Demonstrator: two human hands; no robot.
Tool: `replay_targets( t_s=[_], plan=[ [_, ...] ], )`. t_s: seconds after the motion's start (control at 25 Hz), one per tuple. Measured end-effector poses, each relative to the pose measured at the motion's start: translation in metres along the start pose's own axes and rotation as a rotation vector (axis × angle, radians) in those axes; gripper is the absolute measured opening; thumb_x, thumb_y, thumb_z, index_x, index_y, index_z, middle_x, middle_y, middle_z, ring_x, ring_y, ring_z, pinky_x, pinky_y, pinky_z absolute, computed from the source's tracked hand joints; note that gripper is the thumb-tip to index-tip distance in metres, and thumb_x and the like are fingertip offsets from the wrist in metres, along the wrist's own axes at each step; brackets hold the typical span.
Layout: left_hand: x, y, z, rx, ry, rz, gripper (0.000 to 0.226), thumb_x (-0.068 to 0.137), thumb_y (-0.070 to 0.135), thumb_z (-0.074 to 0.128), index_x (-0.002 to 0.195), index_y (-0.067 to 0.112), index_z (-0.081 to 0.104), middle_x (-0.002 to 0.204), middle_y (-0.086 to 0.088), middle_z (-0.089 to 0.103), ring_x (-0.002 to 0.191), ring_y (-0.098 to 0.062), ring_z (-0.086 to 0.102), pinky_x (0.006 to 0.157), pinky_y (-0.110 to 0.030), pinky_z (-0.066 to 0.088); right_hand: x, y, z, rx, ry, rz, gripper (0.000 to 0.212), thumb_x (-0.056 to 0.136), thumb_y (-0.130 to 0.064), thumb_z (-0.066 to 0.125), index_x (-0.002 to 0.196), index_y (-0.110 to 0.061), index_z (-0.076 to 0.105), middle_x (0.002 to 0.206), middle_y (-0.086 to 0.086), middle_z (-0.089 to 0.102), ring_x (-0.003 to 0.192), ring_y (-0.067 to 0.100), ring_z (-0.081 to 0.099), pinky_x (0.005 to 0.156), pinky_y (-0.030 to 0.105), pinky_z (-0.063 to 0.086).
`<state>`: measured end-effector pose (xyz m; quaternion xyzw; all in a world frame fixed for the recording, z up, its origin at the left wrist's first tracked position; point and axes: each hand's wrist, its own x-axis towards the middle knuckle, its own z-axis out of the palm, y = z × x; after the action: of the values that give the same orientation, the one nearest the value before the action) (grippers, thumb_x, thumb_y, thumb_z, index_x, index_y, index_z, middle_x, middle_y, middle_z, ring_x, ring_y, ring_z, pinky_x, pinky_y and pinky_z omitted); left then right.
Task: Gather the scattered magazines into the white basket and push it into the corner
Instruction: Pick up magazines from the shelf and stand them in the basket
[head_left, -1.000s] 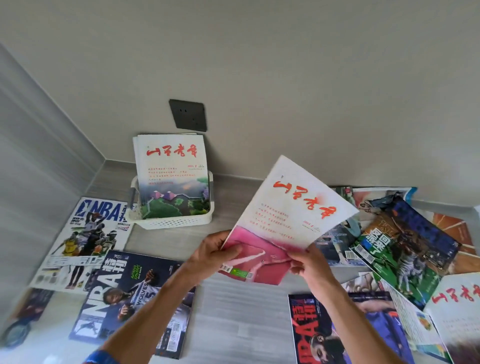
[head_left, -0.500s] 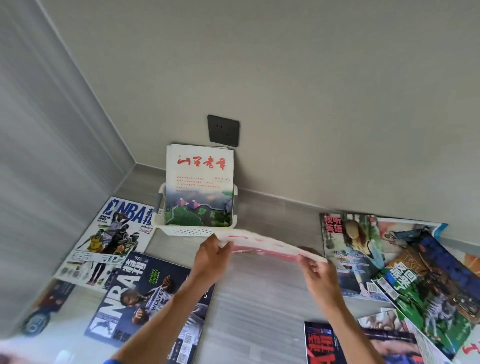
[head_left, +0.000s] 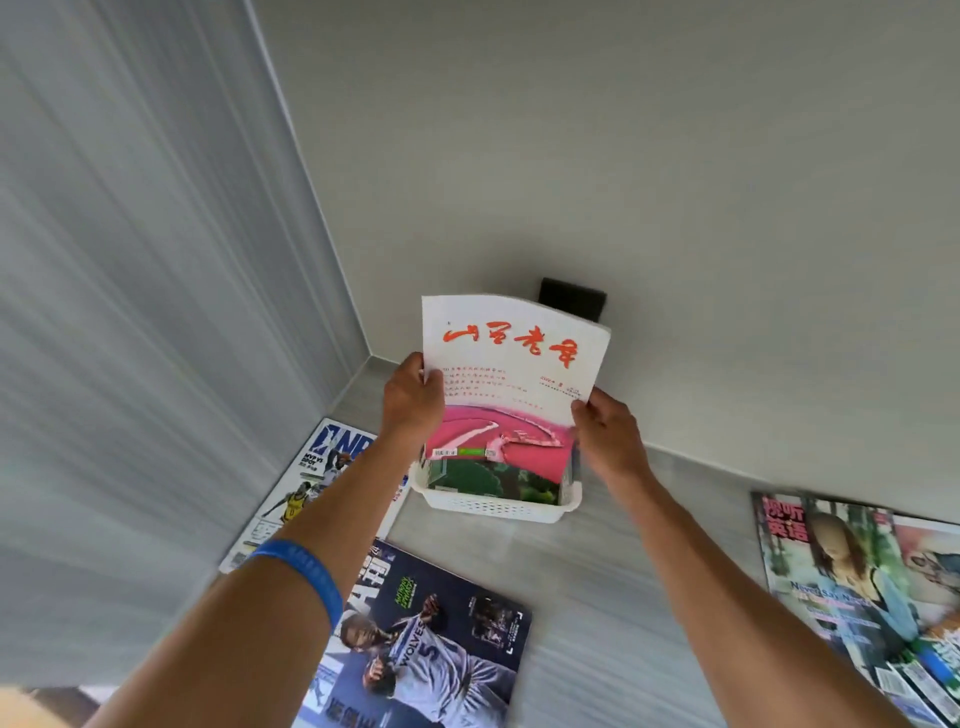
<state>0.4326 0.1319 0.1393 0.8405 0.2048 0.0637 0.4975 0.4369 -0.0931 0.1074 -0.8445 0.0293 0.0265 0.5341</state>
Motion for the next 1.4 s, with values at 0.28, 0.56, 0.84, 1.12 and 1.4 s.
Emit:
replay_targets(
  t_s=[0.28, 0.56, 0.84, 1.12, 1.4],
  plan=[
    [0.032, -0.036, 0.017, 0.008, -0.094, 0.010, 0.012, 0.099, 0.020, 0.046, 0.104, 0.017, 0.057, 0.115, -0.011, 0.069, 0.067, -0.017, 0.071, 0.052, -0.021, 0.057, 0.026, 0.029, 0.028, 0.007, 0.157, 0.147, 0.023, 0.098, -0.020, 0.045, 0.111, -0.021, 0.065, 0.124, 0.004, 0.069, 0.095, 0.029, 0.070, 0.084, 0.050, 0.058],
    [0.029, -0.058, 0.017, -0.146, -0.020, -0.232, 0.033, 0.091, 0.011, 0.049, 0.124, 0.017, 0.048, 0.122, -0.014, 0.061, 0.089, -0.030, 0.070, 0.077, -0.045, 0.061, 0.023, 0.036, 0.033, -0.094, 0.124, 0.276, 0.057, 0.089, -0.016, 0.057, 0.142, -0.021, 0.037, 0.144, 0.006, 0.051, 0.117, 0.029, 0.060, 0.092, 0.032, 0.046],
    [-0.152, -0.186, -0.027, 0.053, -0.026, -0.635, 0.026, 0.085, 0.012, 0.055, 0.110, 0.017, 0.053, 0.087, -0.002, 0.059, 0.071, -0.021, 0.059, 0.063, -0.030, 0.049, -0.149, 0.101, 0.103, -0.582, -0.460, -0.045, 0.049, 0.088, -0.020, 0.059, 0.136, -0.020, 0.046, 0.138, 0.004, 0.055, 0.122, 0.026, 0.055, 0.096, 0.038, 0.049],
    [-0.247, -0.234, -0.027, -0.356, 0.322, -0.946, 0.065, 0.074, -0.005, 0.068, 0.131, 0.013, 0.043, 0.096, -0.015, 0.060, 0.074, -0.023, 0.055, 0.069, -0.033, 0.049, -0.212, 0.142, 0.090, -0.815, -0.540, 0.087, 0.049, 0.079, -0.031, 0.069, 0.120, -0.031, 0.043, 0.123, -0.005, 0.057, 0.103, 0.018, 0.059, 0.084, 0.032, 0.048],
    [-0.262, -0.193, 0.010, -0.192, -0.022, -0.553, 0.018, 0.093, 0.004, 0.054, 0.089, 0.018, 0.064, 0.074, -0.007, 0.065, 0.064, -0.018, 0.054, 0.058, -0.028, 0.043, -0.244, 0.162, 0.035, -0.747, -0.583, 0.243, 0.038, 0.079, -0.027, 0.069, 0.104, -0.030, 0.041, 0.104, -0.010, 0.058, 0.087, 0.013, 0.057, 0.076, 0.030, 0.050]
  ],
)
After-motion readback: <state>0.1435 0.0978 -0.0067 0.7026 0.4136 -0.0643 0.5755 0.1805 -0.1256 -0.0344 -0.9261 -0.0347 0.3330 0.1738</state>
